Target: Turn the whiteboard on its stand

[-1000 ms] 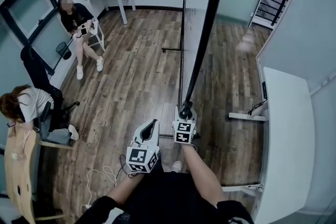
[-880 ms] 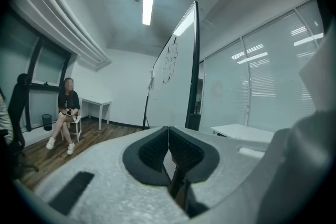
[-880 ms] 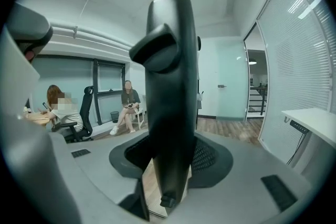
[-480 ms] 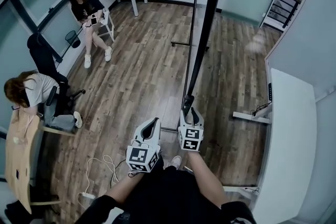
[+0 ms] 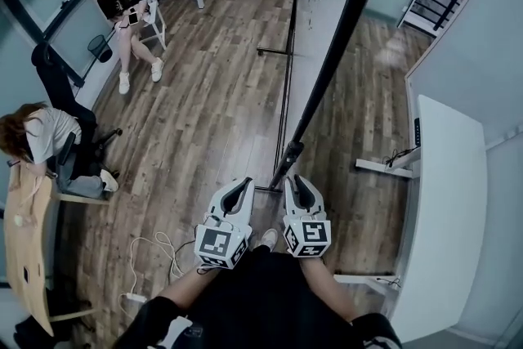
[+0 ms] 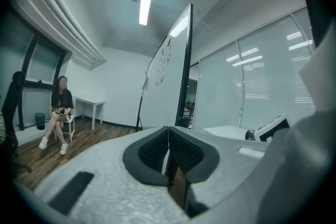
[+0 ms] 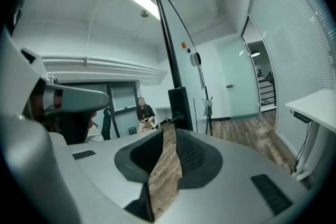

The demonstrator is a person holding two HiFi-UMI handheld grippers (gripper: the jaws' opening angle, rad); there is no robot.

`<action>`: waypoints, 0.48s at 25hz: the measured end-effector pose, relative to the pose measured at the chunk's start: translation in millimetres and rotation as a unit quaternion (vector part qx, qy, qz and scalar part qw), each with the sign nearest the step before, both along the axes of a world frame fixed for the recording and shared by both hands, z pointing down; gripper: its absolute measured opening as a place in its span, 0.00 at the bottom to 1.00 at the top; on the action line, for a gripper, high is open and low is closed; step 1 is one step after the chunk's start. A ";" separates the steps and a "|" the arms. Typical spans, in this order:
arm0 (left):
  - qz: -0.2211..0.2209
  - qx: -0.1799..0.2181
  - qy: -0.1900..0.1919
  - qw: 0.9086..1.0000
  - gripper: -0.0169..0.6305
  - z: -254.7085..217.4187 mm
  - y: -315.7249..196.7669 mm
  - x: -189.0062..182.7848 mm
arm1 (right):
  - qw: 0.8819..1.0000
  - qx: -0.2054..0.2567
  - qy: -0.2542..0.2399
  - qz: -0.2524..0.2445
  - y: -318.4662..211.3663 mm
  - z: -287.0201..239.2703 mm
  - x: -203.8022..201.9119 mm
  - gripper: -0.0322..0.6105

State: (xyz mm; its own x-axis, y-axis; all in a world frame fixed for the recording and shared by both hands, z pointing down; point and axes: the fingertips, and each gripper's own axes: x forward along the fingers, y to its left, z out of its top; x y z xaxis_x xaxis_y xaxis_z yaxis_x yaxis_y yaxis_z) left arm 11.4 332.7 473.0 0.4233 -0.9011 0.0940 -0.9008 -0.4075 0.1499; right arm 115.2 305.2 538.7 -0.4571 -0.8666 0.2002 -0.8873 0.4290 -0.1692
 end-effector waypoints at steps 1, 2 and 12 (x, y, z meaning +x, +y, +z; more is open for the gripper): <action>0.005 -0.002 0.003 1.000 0.05 -1.0 -1.0 -1.2 | 1.000 0.004 -0.004 0.004 2.4 -9.1 -1.1 0.17; 0.009 -0.002 0.005 1.000 0.05 -2.1 -1.7 -2.6 | 1.000 0.009 -0.009 0.008 4.8 -18.0 -1.8 0.15; 0.025 -0.012 0.009 1.000 0.05 -0.6 -0.1 -25.8 | 0.999 0.015 -0.014 0.036 30.8 -48.3 -16.3 0.10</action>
State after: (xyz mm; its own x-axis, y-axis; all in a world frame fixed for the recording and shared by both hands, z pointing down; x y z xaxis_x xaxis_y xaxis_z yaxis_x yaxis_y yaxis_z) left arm -14.4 332.5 472.4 0.4699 -0.8762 0.1070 -0.8763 -0.4484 0.1762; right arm 98.8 336.0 490.5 -0.3990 -0.9025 0.1622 -0.9109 0.3698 -0.1829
